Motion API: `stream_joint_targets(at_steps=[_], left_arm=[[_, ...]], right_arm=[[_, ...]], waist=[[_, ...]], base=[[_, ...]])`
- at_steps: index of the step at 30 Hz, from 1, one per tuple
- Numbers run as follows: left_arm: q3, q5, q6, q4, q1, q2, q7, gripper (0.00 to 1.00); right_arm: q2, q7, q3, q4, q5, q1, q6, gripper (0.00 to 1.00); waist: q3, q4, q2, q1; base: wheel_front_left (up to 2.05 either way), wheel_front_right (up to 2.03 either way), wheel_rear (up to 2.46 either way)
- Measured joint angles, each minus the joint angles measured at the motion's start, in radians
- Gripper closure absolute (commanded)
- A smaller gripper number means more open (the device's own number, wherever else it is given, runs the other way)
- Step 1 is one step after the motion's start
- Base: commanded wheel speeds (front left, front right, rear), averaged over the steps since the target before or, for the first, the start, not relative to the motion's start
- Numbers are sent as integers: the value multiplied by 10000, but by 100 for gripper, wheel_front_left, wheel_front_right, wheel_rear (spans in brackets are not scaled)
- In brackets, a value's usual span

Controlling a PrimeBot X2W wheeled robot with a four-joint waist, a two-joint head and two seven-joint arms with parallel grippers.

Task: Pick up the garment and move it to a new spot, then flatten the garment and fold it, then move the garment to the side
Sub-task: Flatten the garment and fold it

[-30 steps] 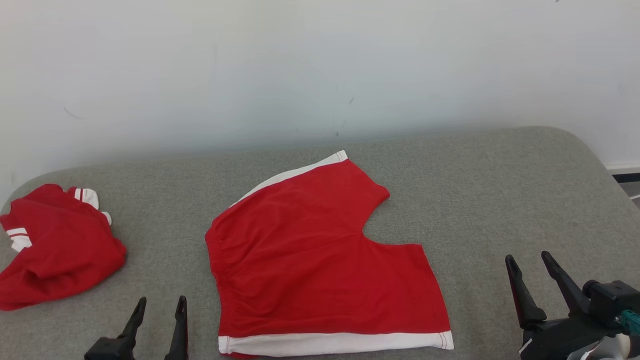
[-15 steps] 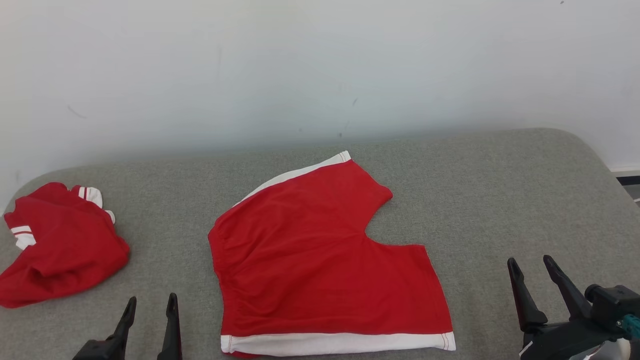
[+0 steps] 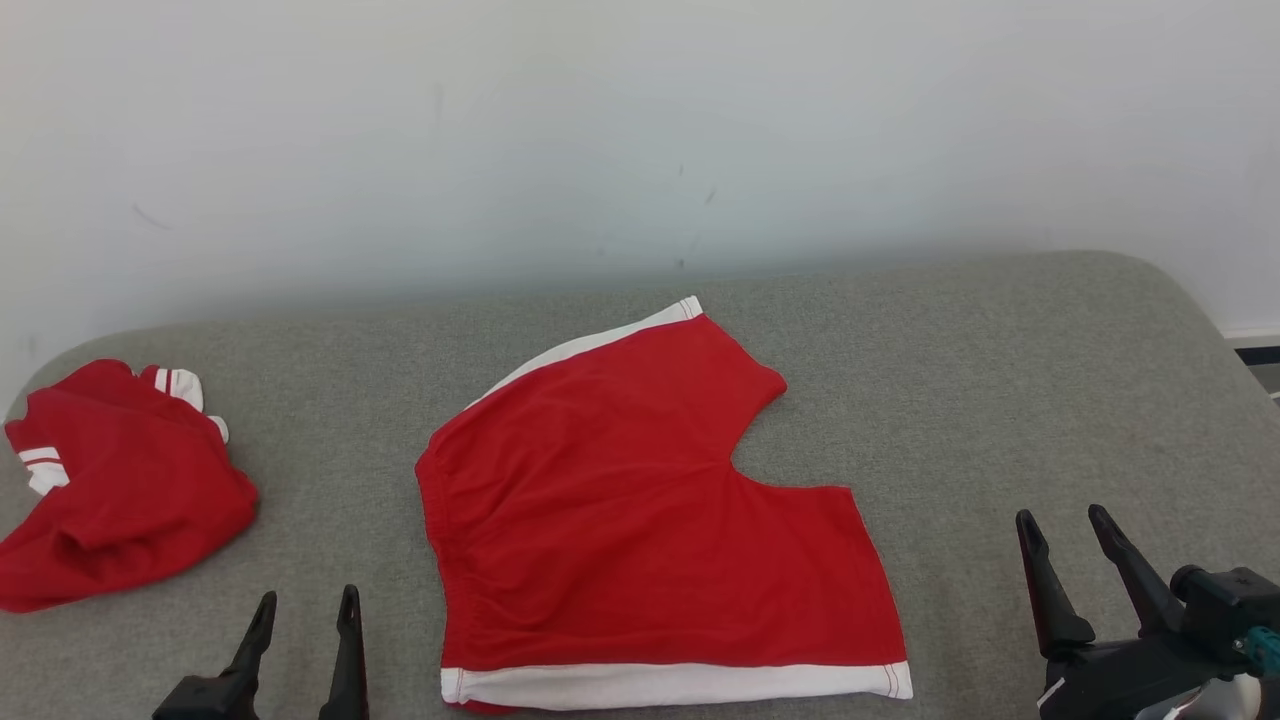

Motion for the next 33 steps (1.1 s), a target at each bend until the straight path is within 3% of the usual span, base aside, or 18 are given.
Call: stream_joint_targets(at_steps=[33], left_arm=[[-25, 604, 0, -332, 22, 13, 784, 0]], right_arm=[[169, 90, -132, 205, -364, -7, 0, 0]], waist=[[-34, -3, 0, 0]], base=[[0, 0, 0]])
